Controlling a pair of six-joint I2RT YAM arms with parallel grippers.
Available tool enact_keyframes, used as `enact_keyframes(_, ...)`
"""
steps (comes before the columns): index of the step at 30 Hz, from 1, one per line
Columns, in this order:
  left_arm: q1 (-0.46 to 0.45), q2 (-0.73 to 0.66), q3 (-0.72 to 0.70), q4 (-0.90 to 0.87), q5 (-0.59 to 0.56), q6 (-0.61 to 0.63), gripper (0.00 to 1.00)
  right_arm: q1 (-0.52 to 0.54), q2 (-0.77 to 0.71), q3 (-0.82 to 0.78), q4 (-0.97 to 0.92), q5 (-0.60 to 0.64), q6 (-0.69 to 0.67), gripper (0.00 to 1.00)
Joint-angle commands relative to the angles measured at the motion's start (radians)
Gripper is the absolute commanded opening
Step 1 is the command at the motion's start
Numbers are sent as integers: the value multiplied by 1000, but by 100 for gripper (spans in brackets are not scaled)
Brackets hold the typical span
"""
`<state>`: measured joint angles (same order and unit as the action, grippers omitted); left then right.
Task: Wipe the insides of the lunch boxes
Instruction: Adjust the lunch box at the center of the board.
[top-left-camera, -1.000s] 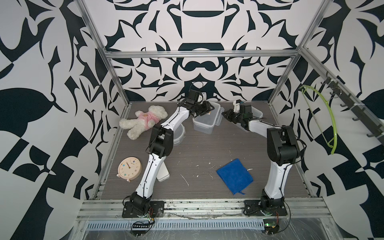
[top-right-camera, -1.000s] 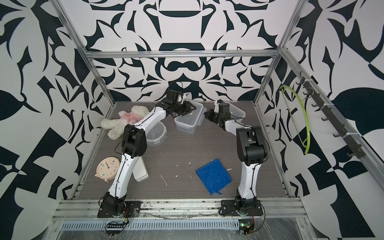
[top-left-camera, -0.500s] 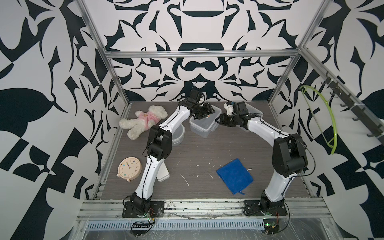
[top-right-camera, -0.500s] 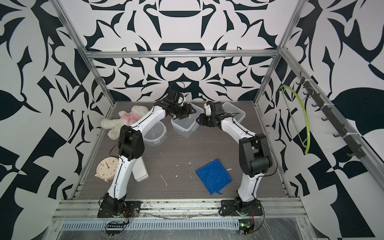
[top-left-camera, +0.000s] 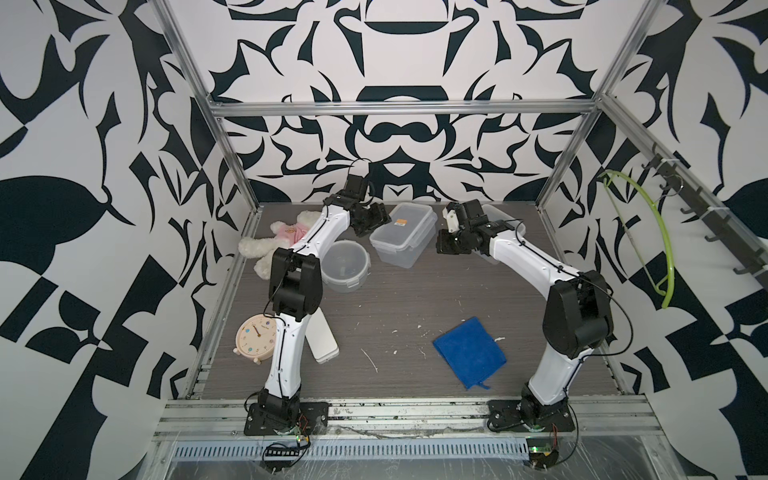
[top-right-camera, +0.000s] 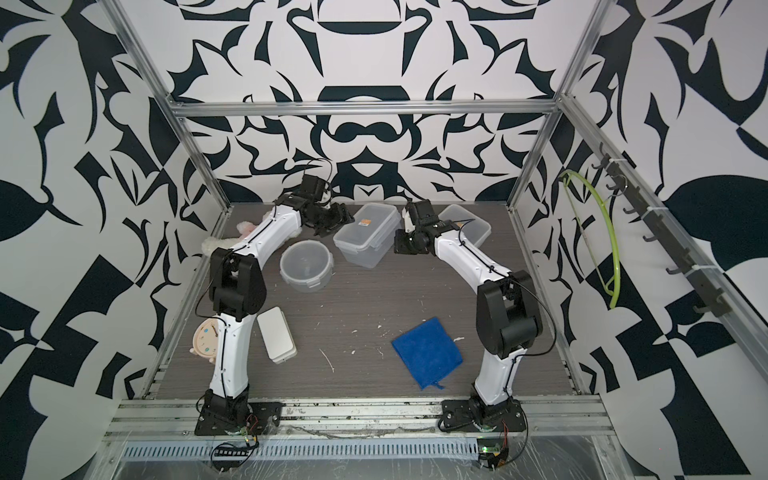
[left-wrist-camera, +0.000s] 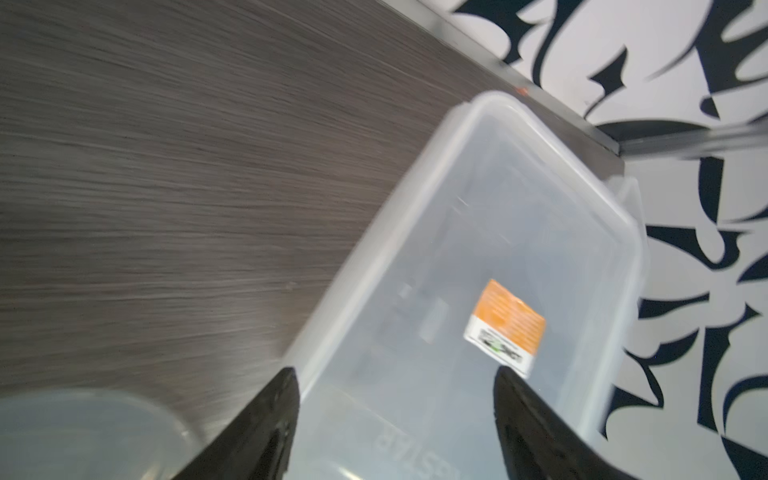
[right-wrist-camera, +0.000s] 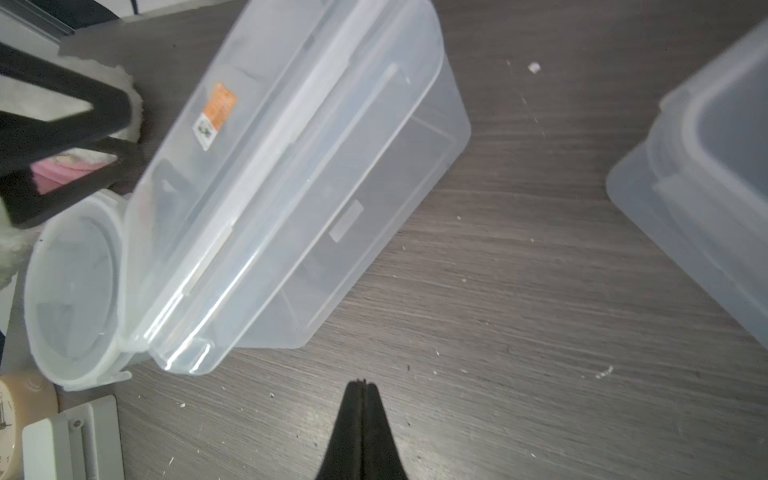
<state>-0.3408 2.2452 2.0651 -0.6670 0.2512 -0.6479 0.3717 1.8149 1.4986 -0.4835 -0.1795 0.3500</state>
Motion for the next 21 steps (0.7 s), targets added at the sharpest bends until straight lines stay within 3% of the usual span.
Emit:
enact_keyframes(1,14,21,-16,21,3,1,80,15,65,115,-81,74,-23,0)
enact_keyframes(6,9,45,2,47,103,-47,79,15,198,279,-169,108,-22,0)
enact_keyframes(14,-18,-11,-102,152,158,-94,80,9,275,384,-198,175,-30,0)
enact_keyframes(21,-113,-60,-222,265,178,-165,77,-26,417,587,-262,169,-73,0)
